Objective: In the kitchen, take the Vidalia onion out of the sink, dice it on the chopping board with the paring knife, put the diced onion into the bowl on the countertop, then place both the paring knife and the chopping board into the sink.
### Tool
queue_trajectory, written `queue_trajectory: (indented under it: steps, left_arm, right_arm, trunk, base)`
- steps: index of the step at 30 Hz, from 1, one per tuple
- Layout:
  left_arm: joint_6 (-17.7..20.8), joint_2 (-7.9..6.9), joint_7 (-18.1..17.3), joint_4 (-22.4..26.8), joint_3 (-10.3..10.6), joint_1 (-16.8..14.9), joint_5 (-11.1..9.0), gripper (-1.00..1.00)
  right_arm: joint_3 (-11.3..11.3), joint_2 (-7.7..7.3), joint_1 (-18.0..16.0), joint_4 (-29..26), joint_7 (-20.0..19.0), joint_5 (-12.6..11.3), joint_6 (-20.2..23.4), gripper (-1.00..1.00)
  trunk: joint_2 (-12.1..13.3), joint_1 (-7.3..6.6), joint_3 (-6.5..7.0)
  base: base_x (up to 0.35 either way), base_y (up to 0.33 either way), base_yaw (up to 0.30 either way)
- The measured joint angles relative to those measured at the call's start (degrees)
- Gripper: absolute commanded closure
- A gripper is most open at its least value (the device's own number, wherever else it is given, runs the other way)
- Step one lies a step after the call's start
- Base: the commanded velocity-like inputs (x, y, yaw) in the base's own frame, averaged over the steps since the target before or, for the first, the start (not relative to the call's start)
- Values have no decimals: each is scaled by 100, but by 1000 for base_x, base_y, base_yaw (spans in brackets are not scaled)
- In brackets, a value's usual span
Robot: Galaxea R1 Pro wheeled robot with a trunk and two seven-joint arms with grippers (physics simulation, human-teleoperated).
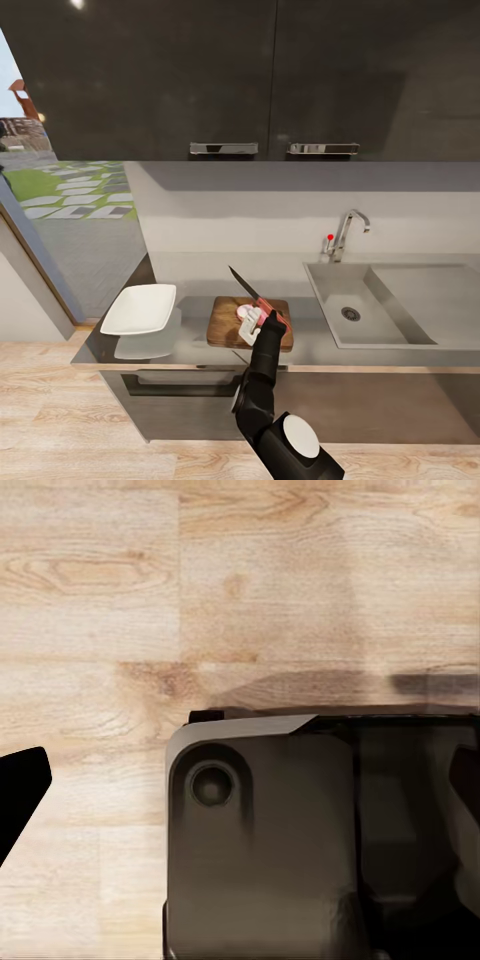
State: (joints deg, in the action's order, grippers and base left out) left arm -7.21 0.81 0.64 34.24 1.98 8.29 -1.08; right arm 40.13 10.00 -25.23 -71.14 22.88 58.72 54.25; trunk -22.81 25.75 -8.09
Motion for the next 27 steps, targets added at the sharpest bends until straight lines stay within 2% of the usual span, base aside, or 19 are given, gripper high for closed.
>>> queue_trajectory:
  steps: [9, 22, 27]
  left_arm:
    - [-1, 3, 0, -57, 4, -3, -3, -100]
    - [-2, 1, 0, -66, 0, -5, -4, -100]
    - [0, 0, 0, -66, -6, -4, -4, -100]
  right_arm:
    - [1, 0, -1, 0, -1, -1, 1, 100]
    - [8, 0, 1, 90, -1, -4, 0, 100]
    - [8, 0, 0, 251, 2, 3, -7, 100]
  trunk:
    - [0, 0, 0]
    - [0, 0, 0]
    - [0, 0, 0]
  base:
    - [0, -122, 0]
    - [0, -241, 0]
    - [0, -55, 0]
